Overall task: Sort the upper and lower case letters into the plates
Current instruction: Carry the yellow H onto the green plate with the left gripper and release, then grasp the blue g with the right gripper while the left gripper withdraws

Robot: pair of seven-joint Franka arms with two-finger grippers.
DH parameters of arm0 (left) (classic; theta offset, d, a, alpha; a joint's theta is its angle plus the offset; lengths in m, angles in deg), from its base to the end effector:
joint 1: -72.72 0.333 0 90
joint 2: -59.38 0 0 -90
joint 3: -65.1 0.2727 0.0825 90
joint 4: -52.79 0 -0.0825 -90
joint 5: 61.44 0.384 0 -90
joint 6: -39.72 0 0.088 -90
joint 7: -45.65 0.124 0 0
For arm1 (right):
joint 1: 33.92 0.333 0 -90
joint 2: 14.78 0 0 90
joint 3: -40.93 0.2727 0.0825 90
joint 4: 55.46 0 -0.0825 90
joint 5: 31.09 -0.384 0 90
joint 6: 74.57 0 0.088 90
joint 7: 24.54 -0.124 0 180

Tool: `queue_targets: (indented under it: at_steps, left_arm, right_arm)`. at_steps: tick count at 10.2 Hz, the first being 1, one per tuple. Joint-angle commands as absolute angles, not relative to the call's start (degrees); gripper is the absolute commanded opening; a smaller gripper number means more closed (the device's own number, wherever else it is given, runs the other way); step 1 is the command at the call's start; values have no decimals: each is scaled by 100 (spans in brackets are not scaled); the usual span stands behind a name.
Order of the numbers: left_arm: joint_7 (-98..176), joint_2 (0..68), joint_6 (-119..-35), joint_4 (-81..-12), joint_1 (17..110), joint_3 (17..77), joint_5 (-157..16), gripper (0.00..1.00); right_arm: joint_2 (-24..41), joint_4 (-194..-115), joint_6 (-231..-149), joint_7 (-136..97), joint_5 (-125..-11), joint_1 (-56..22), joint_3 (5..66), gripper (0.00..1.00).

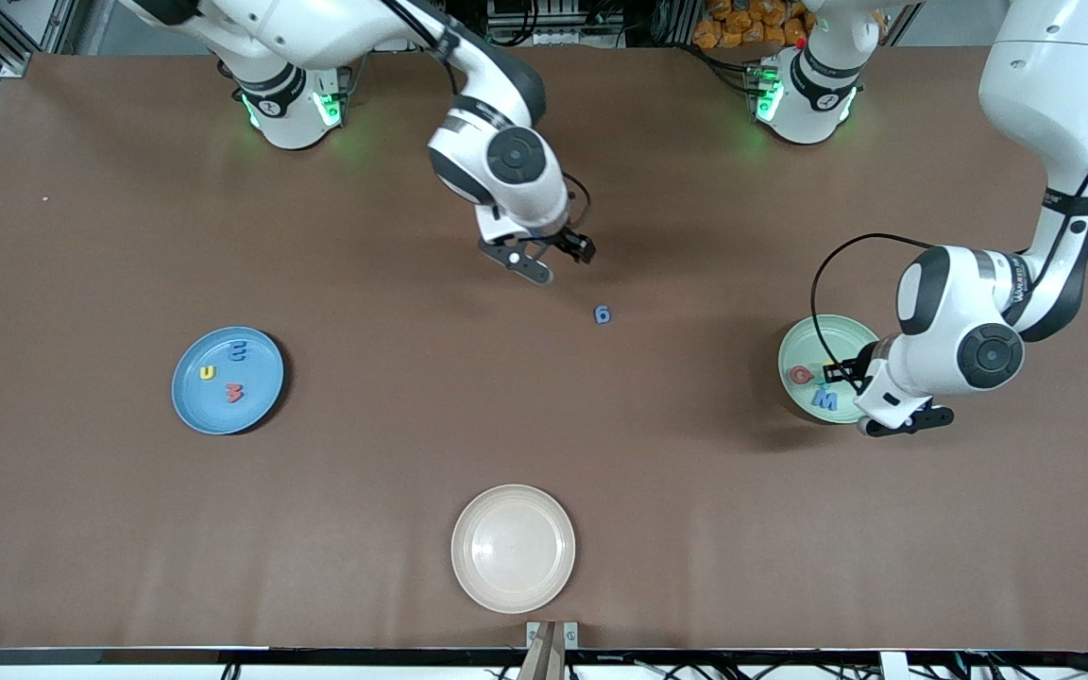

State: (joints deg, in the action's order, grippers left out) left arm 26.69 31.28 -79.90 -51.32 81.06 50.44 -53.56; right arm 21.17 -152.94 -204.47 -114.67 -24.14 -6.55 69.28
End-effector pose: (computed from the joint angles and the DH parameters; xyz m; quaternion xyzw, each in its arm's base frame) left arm 0.5996 -0.0552 0.2061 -0.9919 -0.0781 0.0986 0.0171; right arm 0.3872 0.5245 0.2143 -0.9502 0.2969 0.0877 0.0356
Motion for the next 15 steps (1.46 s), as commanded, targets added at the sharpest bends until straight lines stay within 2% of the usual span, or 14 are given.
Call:
queue_targets:
  at_steps: [1, 3, 5, 6, 7, 10, 13, 15]
  left_arm:
    - [2701, 3809, -7693, -5075, 8072, 5042, -5221, 100]
    - [2833, 4301, -7080, -4647, 8072, 5033, -5308, 100]
    - [2833, 4549, -6176, -3857, 7976, 5016, -5318, 100]
    - [2833, 4715, -5788, -3610, 7862, 4998, -5318, 100]
    - [2851, 5021, -5575, -3564, 7748, 4998, -5327, 100]
    - [2851, 5656, -5275, -3563, 7519, 5103, -5423, 100]
    - [2894, 6113, -4784, -3546, 6686, 6086, -6132, 100]
    - [3061, 6333, -4668, -3554, 6675, 6080, -6188, 100]
  right_arm:
    - [2861, -14198, -20385, -11920, -2283, 551, 5775, 100]
    - [3073, -13853, -20403, -11938, -2257, 686, 5692, 100]
    - [3476, -13284, -20473, -12191, -2213, 879, 5640, 100]
    - [3566, -13159, -20473, -12193, -2082, 1106, 5405, 100]
    - [3610, -13149, -20482, -12184, -1915, 1343, 5150, 100]
    - [3680, -13140, -20543, -12131, -1852, 1399, 5077, 100]
    - [3786, -13131, -20745, -11921, -1791, 1346, 5069, 100]
    - [3847, -13096, -20868, -11912, -1791, 1355, 4998, 100]
